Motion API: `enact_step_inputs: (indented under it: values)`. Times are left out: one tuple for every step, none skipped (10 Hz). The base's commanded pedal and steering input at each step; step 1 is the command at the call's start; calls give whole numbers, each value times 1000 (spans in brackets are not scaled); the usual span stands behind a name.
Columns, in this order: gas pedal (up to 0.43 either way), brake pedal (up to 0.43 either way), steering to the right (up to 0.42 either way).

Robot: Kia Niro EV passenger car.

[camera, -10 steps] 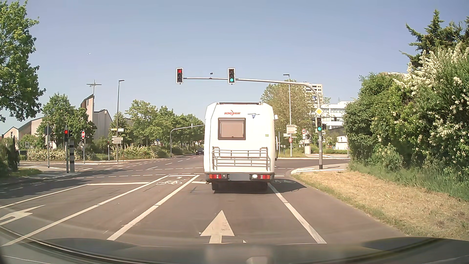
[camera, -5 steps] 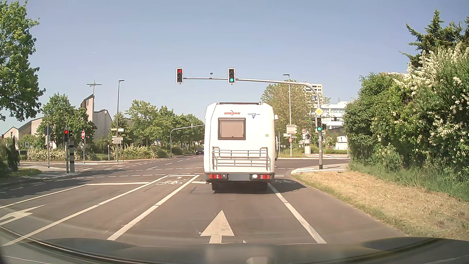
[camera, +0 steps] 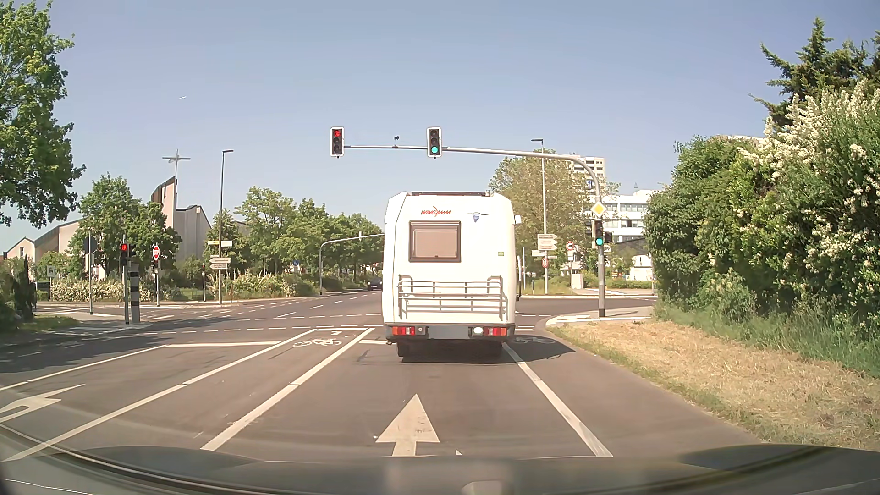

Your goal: Follow the waypoints while adhering to traffic rules and regulations

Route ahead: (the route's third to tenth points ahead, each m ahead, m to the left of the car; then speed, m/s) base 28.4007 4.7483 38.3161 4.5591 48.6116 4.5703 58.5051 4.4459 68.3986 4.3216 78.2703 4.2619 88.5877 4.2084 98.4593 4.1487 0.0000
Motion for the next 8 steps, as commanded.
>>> enact_step_inputs:
  values:
    - [0,293,5]
    - [0,293,5]
    - [0,293,5]
    - [0,293,5]
    - [0,293,5]
    - [0,280,5]
    - [0,220,5]
    - [0,171,5]
